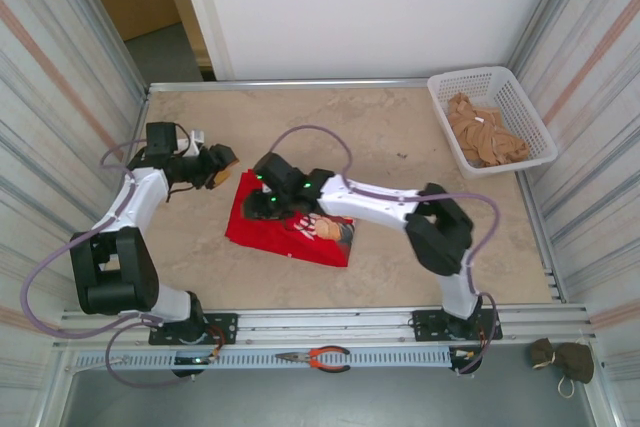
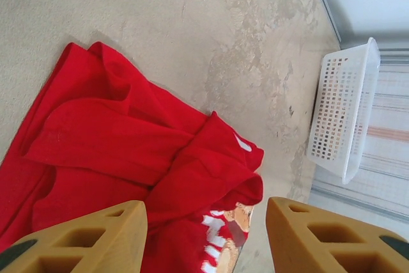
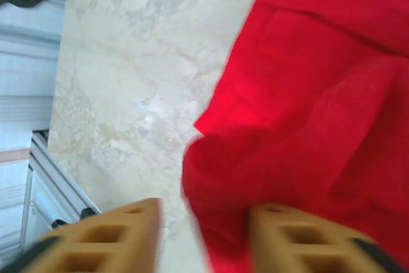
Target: Fold the inside-out t-shirt
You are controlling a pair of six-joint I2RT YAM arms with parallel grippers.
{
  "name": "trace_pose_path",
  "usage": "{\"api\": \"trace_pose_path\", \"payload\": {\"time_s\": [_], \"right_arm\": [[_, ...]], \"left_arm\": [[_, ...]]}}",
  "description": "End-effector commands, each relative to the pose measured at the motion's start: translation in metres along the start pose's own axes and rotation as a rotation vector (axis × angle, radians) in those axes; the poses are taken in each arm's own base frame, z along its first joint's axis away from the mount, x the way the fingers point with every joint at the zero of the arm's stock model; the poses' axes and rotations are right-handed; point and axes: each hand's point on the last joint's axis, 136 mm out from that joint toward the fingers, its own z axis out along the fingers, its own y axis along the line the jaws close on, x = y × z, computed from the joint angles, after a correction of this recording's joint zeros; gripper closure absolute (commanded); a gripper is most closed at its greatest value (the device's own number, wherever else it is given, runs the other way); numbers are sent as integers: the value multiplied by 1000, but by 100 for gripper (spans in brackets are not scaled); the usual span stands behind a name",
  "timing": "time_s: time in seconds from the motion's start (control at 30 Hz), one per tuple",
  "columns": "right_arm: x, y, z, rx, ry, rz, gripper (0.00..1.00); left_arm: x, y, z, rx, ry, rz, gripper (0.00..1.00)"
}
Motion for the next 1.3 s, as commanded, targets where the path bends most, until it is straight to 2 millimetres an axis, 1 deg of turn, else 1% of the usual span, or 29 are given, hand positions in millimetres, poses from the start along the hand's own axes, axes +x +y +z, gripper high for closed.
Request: {"api": "trace_pose_path", "payload": {"time_s": [0.0,0.03,0.07,0.1,0.17,0.2,0.27,0.33,0.43,0.47,0.53,0.63,0.7,0.77,0.83,0.9,1.0,1.03,1.07,1.1,1.13,1.2,1.23,1.27], "right_arm": [[21,24,28,-87,118,-46,40],[25,34,23,-110,127,-77,35],[27,39,15,-121,128,-104,32],[28,41,5,-126,119,-122,31],[22,36,-20,-119,87,-130,30],[18,27,-34,-108,67,-121,31],[6,1,-58,-64,21,-88,32],[-5,-38,-78,5,-14,-32,33],[-16,-96,-98,116,-42,59,33],[-17,-111,-102,153,-43,76,33],[-19,-137,-107,210,-41,101,30],[-20,-159,-109,266,-24,109,27],[-20,-167,-105,277,-11,114,25],[-19,-171,-99,276,8,120,25],[-19,-172,-92,269,22,121,25],[-19,-172,-83,253,36,127,26],[-21,-170,-71,231,49,134,29],[-23,-167,-68,219,53,134,31],[-25,-165,-64,207,56,136,36],[-28,-161,-60,192,58,135,44],[-32,-156,-59,174,57,130,56],[-39,-142,-58,136,50,113,88],[-43,-135,-59,120,45,108,100],[-47,-127,-60,94,42,105,100]], "left_arm": [[-8,-5,-9,23,-6,-14,48],[-12,-4,-13,30,-14,-20,48],[-15,-5,-16,37,-21,-20,48],[-17,-4,-19,36,-28,-21,48],[-19,-5,-24,38,-34,-16,47],[-18,-7,-25,40,-34,-10,47],[-14,-8,-28,45,-34,-7,47],[-5,-8,-28,50,-24,-7,47],[17,-6,-22,40,8,4,47],[26,-6,-19,35,24,11,47],[48,-6,-13,16,55,40,47],[78,-4,-5,-13,90,71,47],[99,-3,2,-28,113,88,47],[118,-1,10,-42,135,104,47],[132,2,16,-58,150,117,47],[144,8,24,-79,161,124,47],[155,16,34,-102,180,134,47],[157,18,38,-100,186,135,47],[158,21,42,-103,190,132,47],[159,27,47,-116,193,126,47],[160,32,50,-131,198,121,47],[162,43,56,-158,205,113,47],[163,48,58,-173,207,108,47],[164,52,60,-181,211,103,47]]}}
